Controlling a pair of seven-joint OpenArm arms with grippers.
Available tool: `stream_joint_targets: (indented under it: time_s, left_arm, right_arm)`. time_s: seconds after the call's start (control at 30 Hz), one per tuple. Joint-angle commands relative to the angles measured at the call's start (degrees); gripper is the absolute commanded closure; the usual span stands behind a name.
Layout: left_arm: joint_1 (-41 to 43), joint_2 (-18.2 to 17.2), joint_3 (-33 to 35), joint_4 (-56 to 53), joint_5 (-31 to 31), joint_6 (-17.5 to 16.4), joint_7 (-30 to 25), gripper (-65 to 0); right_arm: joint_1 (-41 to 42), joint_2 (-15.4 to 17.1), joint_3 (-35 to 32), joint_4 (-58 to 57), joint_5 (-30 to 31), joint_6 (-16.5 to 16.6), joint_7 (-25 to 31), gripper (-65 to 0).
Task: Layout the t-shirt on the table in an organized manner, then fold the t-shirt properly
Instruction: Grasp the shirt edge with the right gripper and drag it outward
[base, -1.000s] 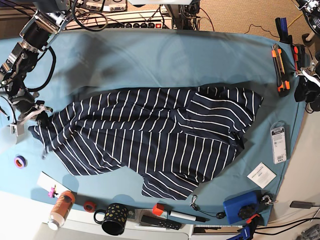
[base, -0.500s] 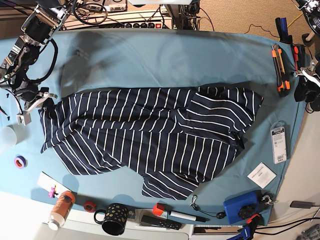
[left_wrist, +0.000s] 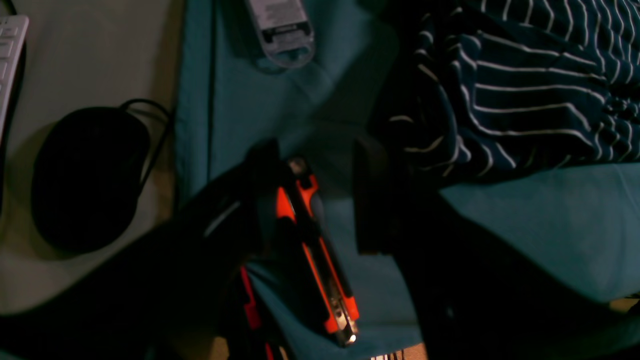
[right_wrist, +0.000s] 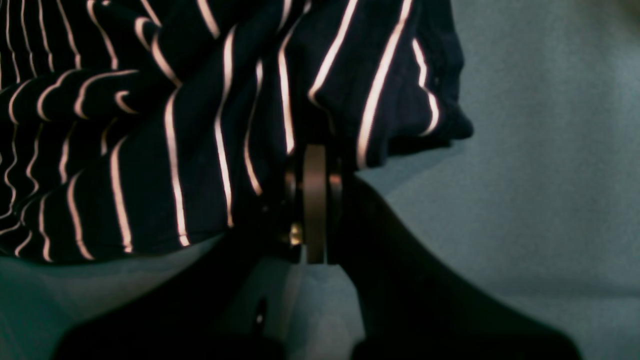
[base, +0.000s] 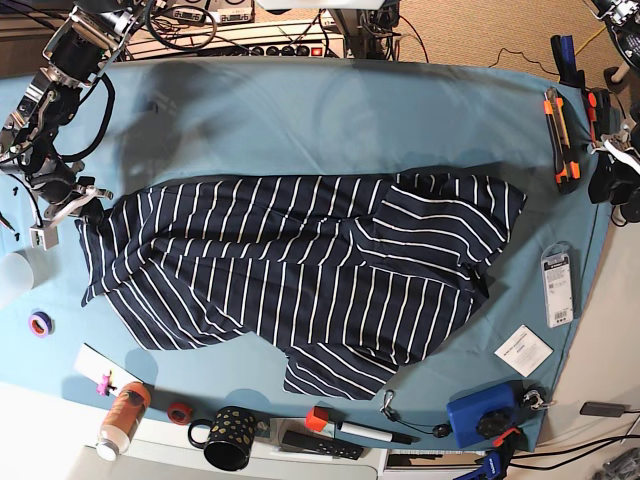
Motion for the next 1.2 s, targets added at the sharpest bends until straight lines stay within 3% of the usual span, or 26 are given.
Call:
stream_joint_targets:
  time_s: [0.0, 0.2, 0.33, 0.4, 0.57, 0.8, 0.97, 1.0, 1.13, 1.17]
  left_arm:
    - [-0.24, -1.22, -0.35, 0.87, -1.05, 0.0, -1.05, -24.9]
    - [-0.24, -1.22, -0.35, 0.87, -1.03, -0.02, -1.05, -24.9]
    - [-0.24, -1.22, -0.35, 0.87, -1.05, -0.02, -1.05, -24.9]
    - [-0.24, -1.22, -0.35, 0.87, -1.05, -0.02, -1.05, -24.9]
    - [-0.24, -1.22, -0.35, 0.87, -1.05, -0.02, -1.07, -24.9]
    - [-0.26, -1.22, -0.35, 0.87, -1.09, -0.02, -1.09, -24.9]
    - [-0.26, -1.22, -0.35, 0.87, -1.07, 0.0, -1.07, -24.9]
    - [-0.24, -1.22, -0.35, 0.9, -1.07, 0.0, -1.07, -24.9]
    - [-0.24, -1.22, -0.35, 0.87, -1.07, -0.02, -1.09, -24.9]
    - [-0.26, -1.22, -0.35, 0.87, -1.07, -0.02, -1.09, -24.9]
  right_arm:
    - [1.07, 1.2, 0.24, 0.96, 0.94, 0.22, 1.4, 0.0]
    - [1.09, 1.4, 0.24, 0.96, 0.98, 1.13, -2.49, 0.0]
    - [1.05, 2.29, 0.2, 0.96, 2.47, 1.13, -7.87, -22.5]
    - [1.11, 3.08, 0.2, 0.96, 3.56, 1.13, -7.58, -24.2]
    - [1.09, 3.78, 0.17, 0.96, 1.99, 1.13, 2.58, -24.1]
    - [1.07, 3.69, -1.22, -1.68, -3.93, -0.74, 5.68, -24.1]
    - [1.09, 3.69, -1.42, -3.65, -4.48, -1.2, 8.63, -24.0]
    - [1.09, 3.69, -1.42, -3.65, -4.48, -1.18, 8.55, -22.1]
    - [1.11, 3.69, -1.42, -3.65, -4.5, -1.18, 8.35, -1.5]
    - [1.11, 3.72, -1.4, -3.65, -4.59, -1.2, 8.37, 0.0]
